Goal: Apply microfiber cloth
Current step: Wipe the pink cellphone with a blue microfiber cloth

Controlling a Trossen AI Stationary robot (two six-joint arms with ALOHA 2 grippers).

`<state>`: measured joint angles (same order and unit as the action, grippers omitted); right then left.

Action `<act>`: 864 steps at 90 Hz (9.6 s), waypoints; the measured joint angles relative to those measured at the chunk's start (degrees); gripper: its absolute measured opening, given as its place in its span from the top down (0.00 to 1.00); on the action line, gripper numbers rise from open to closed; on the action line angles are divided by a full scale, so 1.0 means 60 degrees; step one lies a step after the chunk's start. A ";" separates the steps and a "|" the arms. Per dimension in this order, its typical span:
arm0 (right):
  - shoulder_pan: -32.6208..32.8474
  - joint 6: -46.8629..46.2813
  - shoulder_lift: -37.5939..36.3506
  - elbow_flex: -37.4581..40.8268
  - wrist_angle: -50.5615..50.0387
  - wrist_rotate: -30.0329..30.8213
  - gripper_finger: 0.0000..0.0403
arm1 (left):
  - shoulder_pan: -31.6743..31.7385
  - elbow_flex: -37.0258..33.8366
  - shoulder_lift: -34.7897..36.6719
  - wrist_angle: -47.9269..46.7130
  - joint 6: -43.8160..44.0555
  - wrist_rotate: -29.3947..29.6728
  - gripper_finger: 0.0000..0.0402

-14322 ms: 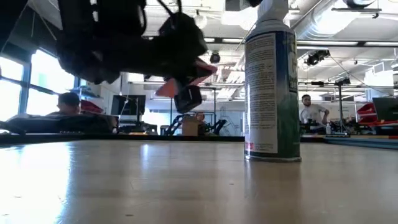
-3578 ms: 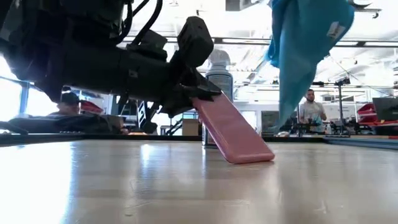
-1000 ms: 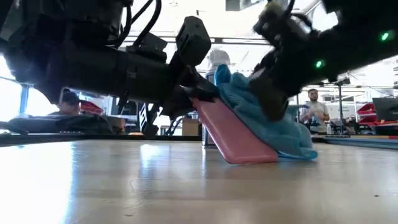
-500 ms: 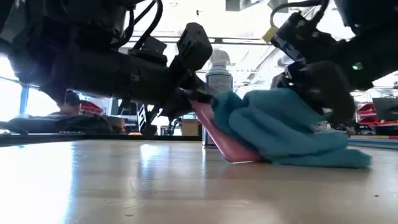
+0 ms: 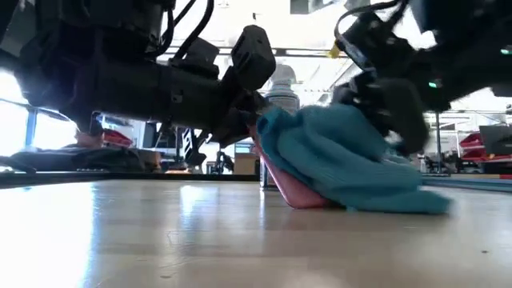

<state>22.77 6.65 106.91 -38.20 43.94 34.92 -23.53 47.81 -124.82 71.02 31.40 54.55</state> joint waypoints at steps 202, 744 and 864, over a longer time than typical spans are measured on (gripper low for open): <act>0.1862 0.1433 -0.0194 0.1981 0.4324 0.0617 1.00 | 0.0950 -0.0018 -0.0028 0.1253 -0.0272 -0.6822 0.90; 0.0160 -0.0228 0.0403 0.0644 0.4265 -0.1693 1.00 | 0.1599 0.0751 -0.0017 0.1151 0.5657 -0.3405 0.94; 0.0237 -0.1117 -0.1006 -0.0044 0.0081 0.0230 1.00 | 0.1648 0.0787 0.0001 0.1016 0.6016 -0.2252 0.94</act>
<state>24.18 -0.05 100.88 -38.46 44.42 36.30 -13.64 52.53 -124.81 77.11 67.50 41.04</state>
